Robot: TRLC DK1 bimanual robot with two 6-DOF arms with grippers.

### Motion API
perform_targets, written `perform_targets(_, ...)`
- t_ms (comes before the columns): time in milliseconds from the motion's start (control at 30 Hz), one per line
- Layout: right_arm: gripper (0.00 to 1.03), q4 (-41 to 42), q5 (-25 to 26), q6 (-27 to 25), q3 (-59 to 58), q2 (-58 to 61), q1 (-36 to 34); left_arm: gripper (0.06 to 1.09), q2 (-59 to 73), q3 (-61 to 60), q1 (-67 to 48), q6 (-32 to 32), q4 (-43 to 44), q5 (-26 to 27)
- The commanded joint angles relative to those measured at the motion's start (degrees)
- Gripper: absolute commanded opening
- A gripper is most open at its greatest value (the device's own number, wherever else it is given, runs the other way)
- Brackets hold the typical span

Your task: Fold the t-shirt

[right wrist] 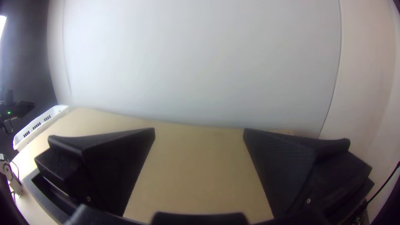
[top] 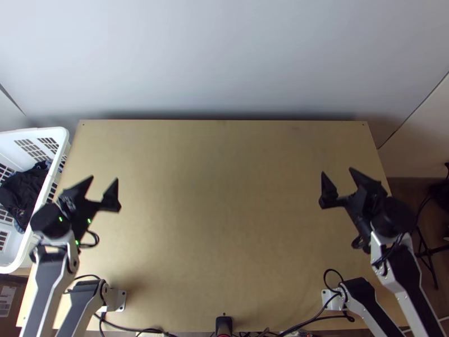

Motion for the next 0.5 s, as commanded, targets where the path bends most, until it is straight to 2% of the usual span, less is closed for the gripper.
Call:
perform_targets(0,0.99,-1.21,0.20,0.61,13.22,10.45,1.59,1.03,12.44,16.92,-1.42,-2.63,-4.70,-2.20)
perform_targets(333,0.99,-4.72,0.20,0.17,35.37,28.20,1.33,1.03,34.94,53.57,-3.44,-6.76,-23.51,-4.05)
perform_targets(467,0.99,-4.46,0.81,0.88,41.26,35.76,1.42,1.03,45.32,66.58,-7.13,-6.76,-28.26,-8.27)
